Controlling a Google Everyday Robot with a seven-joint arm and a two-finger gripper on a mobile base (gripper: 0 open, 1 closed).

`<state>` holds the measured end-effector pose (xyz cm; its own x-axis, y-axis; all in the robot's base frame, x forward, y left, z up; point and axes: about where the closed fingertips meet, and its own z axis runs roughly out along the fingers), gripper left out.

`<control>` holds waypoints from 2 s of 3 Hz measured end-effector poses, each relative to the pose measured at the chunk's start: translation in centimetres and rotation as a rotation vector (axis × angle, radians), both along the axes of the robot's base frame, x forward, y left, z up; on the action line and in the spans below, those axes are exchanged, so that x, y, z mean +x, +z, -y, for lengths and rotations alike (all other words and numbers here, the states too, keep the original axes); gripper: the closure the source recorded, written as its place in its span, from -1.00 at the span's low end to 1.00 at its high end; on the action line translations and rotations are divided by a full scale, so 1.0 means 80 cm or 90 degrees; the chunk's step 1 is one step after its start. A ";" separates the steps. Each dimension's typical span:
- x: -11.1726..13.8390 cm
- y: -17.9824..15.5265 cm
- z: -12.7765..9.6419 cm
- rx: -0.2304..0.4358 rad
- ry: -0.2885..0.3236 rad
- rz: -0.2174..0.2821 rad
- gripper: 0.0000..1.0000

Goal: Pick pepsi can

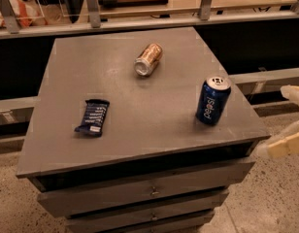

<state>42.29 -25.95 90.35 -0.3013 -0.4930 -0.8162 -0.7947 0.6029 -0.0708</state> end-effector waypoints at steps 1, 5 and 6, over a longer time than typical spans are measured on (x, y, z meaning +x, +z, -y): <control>-0.023 0.000 -0.002 0.076 -0.011 0.032 -1.00; -0.007 -0.021 -0.015 0.134 -0.025 0.099 -1.00; 0.015 -0.030 -0.014 0.151 -0.027 0.124 -1.00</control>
Offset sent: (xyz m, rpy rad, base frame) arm -0.0156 0.0012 -0.0002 0.1016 -0.0421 -0.0148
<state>43.46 -24.86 87.97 -0.1435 -0.2728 -0.9513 -0.7540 0.6527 -0.0734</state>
